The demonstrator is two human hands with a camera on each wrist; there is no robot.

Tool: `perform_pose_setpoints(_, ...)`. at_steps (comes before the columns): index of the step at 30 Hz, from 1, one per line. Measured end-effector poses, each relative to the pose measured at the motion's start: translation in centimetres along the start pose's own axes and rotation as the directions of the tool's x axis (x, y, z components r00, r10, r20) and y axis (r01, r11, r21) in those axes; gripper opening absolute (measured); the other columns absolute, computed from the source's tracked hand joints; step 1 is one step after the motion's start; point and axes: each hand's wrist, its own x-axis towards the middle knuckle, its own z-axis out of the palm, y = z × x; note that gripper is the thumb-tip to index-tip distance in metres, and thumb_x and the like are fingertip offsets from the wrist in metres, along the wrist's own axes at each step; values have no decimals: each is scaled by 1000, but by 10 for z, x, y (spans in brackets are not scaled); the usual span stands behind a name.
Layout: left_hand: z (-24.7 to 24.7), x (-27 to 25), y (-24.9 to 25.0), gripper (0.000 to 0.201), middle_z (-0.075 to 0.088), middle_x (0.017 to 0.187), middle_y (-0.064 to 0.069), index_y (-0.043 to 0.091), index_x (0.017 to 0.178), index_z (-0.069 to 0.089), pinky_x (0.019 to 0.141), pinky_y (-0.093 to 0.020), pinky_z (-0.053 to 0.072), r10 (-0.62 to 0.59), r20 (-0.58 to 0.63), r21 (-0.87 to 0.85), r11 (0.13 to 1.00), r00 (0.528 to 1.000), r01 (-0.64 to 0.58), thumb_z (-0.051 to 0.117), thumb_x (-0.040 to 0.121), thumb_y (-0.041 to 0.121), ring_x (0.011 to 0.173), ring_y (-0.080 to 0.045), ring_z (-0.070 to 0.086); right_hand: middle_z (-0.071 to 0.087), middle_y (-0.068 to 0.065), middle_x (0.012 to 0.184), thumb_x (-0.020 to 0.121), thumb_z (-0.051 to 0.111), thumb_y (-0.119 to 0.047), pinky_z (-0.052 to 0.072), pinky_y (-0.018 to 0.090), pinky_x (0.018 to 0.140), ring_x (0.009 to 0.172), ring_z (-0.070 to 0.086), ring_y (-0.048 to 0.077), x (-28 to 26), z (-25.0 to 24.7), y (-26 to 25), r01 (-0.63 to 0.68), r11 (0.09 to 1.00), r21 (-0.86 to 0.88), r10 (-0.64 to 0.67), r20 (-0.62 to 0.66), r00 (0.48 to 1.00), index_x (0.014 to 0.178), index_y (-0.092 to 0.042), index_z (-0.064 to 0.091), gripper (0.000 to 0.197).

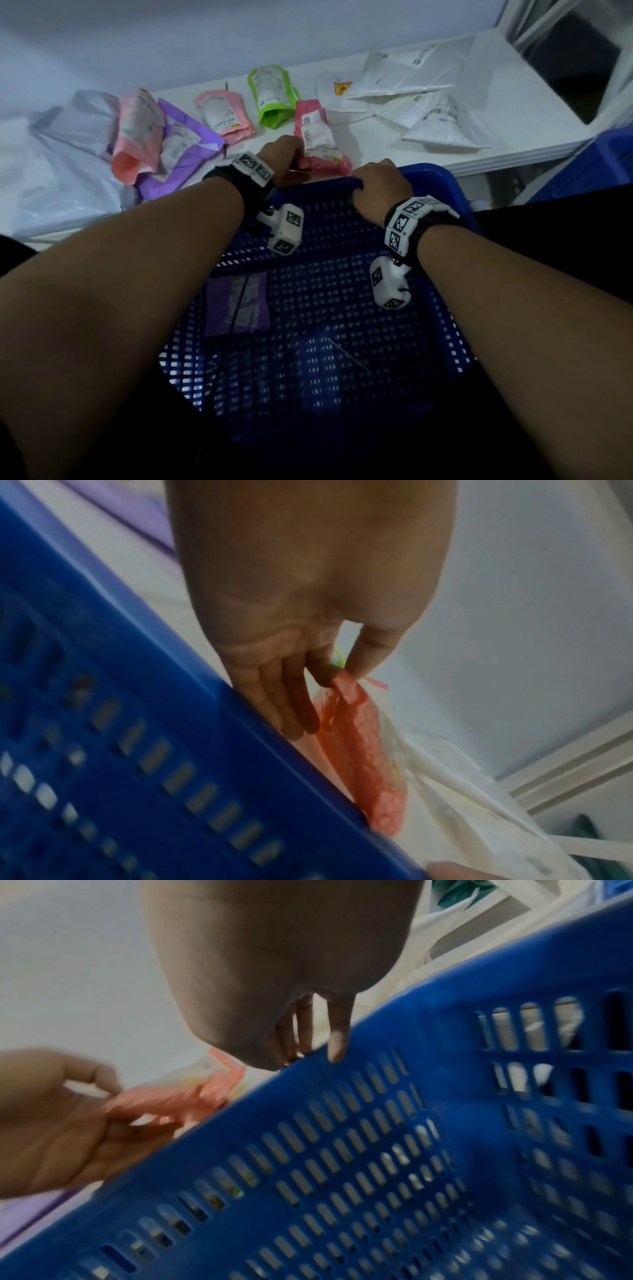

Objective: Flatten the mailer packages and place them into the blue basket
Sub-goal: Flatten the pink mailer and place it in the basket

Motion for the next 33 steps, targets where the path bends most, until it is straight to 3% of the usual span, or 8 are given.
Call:
perform_pose_setpoints(3, -28, -1, -2, 21, 49, 65, -9, 7, 70, 47, 84, -43, 57, -17, -36, -5, 1000, 999, 17, 45, 90, 3, 63, -27, 62, 60, 11, 111, 89, 48, -17, 50, 38, 86, 111, 50, 27, 3, -1, -3, -30, 999, -30, 30, -9, 1000, 109, -13, 69, 29)
perform_pose_setpoints(6, -52, -5, 0, 20, 47, 64, -6, 9, 67, 45, 70, -35, 55, -43, -124, 68, 996, 991, 52, 44, 87, 6, 64, -27, 62, 63, 13, 106, 91, 51, -19, 46, 34, 77, 109, 52, 28, 9, -5, -14, -48, 993, -111, 48, -2, 999, 102, -8, 70, 25)
perform_pose_setpoints(10, -77, -4, -3, 10, 55, 70, -8, 7, 76, 47, 57, -31, 53, -68, -126, 57, 996, 990, 76, 42, 84, 10, 62, -26, 61, 61, 10, 79, 86, 52, -21, 34, 27, 55, 70, 52, 26, 15, -12, -30, -74, 965, -250, 83, 23, 996, 66, -10, 53, 23)
perform_pose_setpoints(15, -91, -3, -9, 11, 54, 73, -10, 2, 88, 49, 54, -30, 56, -77, -36, 26, 997, 996, 78, 43, 84, 10, 60, -26, 59, 53, 5, 65, 85, 53, -23, 30, 25, 50, 57, 47, 21, 26, -21, -40, -117, 952, -281, 138, 56, 989, 62, -11, 49, 26)
perform_pose_setpoints(20, -103, -1, -12, 9, 57, 73, -9, 6, 81, 49, 77, -38, 57, -32, 19, 66, 997, 999, 31, 48, 73, 9, 65, -24, 57, 59, 8, 72, 84, 52, -29, 37, 30, 56, 68, 55, 28, 51, -23, -43, -296, 948, 114, 286, 93, 954, 64, -8, 50, 29)
perform_pose_setpoints(25, -110, 8, -12, 14, 54, 61, -3, 11, 76, 48, 62, -29, 59, 68, 110, 149, 985, 992, -84, 43, 85, 2, 55, -16, 57, 73, 9, 100, 89, 56, -52, 51, 41, 97, 98, 67, 29, 64, -11, -57, -329, 699, 635, 303, 153, 940, 97, -11, 71, 44)
perform_pose_setpoints(30, -120, 10, -13, 15, 53, 67, -6, 10, 74, 50, 59, -29, 56, 118, 113, 225, 964, 987, -141, 46, 87, 3, 53, -15, 57, 66, 1, 122, 82, 51, -77, 51, 43, 96, 115, 62, 26, 65, -9, -76, -339, 477, 811, 202, 274, 940, 133, -24, 60, 74)
perform_pose_setpoints(33, -124, 10, -14, 12, 60, 73, -5, 11, 77, 55, 65, -32, 57, 140, 82, 285, 946, 987, -158, 54, 88, 6, 60, -16, 62, 71, 6, 110, 62, 73, -73, 57, 50, 89, 101, 69, 27, 71, -4, -78, -289, 487, 824, 164, 239, 957, 112, -18, 71, 74)
